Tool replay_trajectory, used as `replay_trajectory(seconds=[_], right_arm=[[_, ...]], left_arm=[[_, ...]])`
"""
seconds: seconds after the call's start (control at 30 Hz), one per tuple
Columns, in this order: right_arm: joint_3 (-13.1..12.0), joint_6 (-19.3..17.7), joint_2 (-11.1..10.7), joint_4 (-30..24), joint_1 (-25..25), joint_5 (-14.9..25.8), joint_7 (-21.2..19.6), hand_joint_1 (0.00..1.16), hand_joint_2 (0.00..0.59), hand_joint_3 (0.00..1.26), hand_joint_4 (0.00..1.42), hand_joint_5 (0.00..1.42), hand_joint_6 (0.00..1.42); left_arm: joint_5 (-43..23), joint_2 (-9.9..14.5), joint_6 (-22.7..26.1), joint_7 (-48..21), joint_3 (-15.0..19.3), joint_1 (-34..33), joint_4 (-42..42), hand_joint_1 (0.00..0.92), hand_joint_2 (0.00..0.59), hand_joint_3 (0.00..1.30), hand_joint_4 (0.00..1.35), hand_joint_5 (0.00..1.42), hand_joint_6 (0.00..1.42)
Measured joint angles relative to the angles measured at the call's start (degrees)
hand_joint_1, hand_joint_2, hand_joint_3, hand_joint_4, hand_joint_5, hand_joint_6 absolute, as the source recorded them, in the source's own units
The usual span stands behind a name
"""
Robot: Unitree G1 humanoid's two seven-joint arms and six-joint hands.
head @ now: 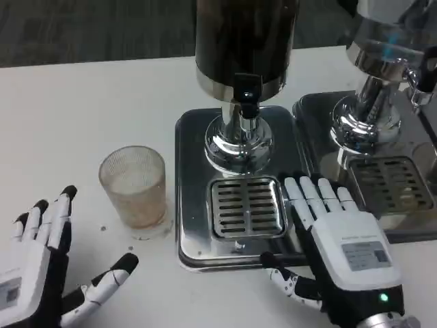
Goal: Grasp the cup under the faucet to collect the drink, then remove the cup.
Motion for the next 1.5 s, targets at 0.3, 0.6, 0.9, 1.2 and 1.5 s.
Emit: replay_trajectory(seconds=[0.3,0.6,0.9,1.2,1.5], right_arm=[[0.2,0.9,0.6,0.0,0.0,-0.1,0.0,0.50,0.340,0.00,0.00,0.00,0.02],[0.6,1.3,0.9,0.0,-0.9,-0.4,0.0,0.50,0.341,0.00,0.00,0.00,0.02],[1.4,2.7,1.9,0.1,-1.0,-0.8,0.0,0.49,0.341,0.00,0.00,0.00,0.03],[1.9,4.4,3.5,0.2,-0.6,-1.1,-0.5,0.49,0.341,0.00,0.00,0.00,0.04],[2.5,5.5,3.9,0.3,-0.4,-2.0,-1.0,0.51,0.338,0.00,0.00,0.00,0.06]], left_arm=[[-8.0,0.0,-4.7,0.0,3.8,-2.0,2.7,0.000,0.068,0.00,0.00,0.00,0.00],[-14.9,0.7,-10.2,-1.9,6.3,-10.6,12.5,0.000,0.000,0.00,0.00,0.00,0.00],[-15.8,1.4,-21.2,-1.5,4.9,-17.7,31.0,0.000,0.000,0.00,0.00,0.00,0.00],[-14.3,2.1,-24.6,-0.6,1.5,-25.3,41.9,0.000,0.000,0.00,0.00,0.00,0.00],[-13.2,2.1,-25.8,-0.6,-3.1,-34.0,51.2,0.000,0.000,0.00,0.00,0.00,0.00]])
